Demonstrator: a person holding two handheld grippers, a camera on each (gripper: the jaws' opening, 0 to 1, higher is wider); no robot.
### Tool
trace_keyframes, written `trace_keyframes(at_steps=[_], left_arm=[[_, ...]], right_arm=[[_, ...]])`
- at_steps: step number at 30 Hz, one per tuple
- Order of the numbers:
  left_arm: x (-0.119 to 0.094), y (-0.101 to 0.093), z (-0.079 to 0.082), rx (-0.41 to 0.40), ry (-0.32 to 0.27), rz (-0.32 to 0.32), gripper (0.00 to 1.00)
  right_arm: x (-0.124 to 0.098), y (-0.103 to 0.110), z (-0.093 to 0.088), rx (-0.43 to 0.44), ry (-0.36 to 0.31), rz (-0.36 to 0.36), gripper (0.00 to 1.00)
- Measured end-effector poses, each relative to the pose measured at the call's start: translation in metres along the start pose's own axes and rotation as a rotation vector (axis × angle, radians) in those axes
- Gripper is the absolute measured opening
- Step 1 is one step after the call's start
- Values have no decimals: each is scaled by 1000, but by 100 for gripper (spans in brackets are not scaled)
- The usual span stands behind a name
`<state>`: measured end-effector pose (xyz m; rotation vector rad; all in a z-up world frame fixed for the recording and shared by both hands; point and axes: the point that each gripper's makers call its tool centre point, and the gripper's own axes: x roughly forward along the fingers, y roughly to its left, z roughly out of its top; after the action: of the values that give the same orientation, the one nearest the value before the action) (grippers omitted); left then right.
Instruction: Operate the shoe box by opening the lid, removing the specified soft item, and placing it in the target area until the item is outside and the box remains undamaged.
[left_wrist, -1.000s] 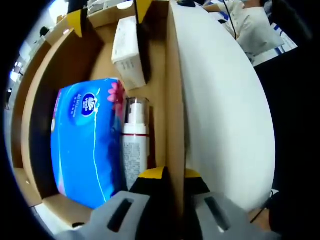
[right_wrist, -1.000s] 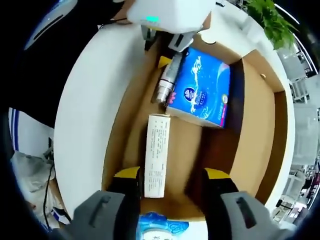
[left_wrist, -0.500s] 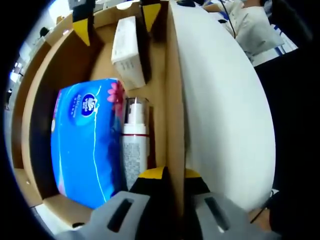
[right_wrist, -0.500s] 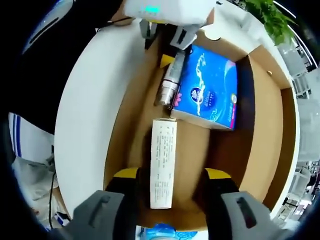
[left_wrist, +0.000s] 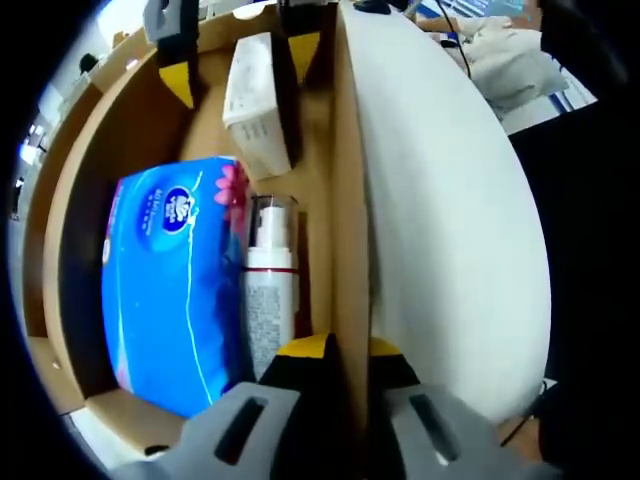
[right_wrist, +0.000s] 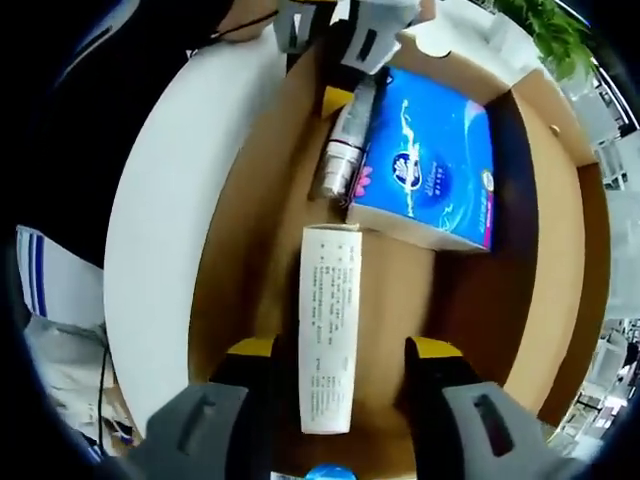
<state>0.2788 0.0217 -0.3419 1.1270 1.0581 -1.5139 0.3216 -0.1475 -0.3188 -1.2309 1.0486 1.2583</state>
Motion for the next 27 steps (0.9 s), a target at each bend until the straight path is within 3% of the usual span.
trace_keyframes(at_steps=[10,16,23,27], left_arm=[[-1,1,1,-1,1,0,5],[-1,1,1,0,1,0,5],[-2,2,1,-1,2,0,5],[-2,2,2,-1,1,0,5]], right_arm=[[0,1,-4,2,-5,-2,49],[0,3,-6,-33,-7,-5,30],[-1,5,-10,5,-6,7,29],[-1,8,-12,8,2,21,22]])
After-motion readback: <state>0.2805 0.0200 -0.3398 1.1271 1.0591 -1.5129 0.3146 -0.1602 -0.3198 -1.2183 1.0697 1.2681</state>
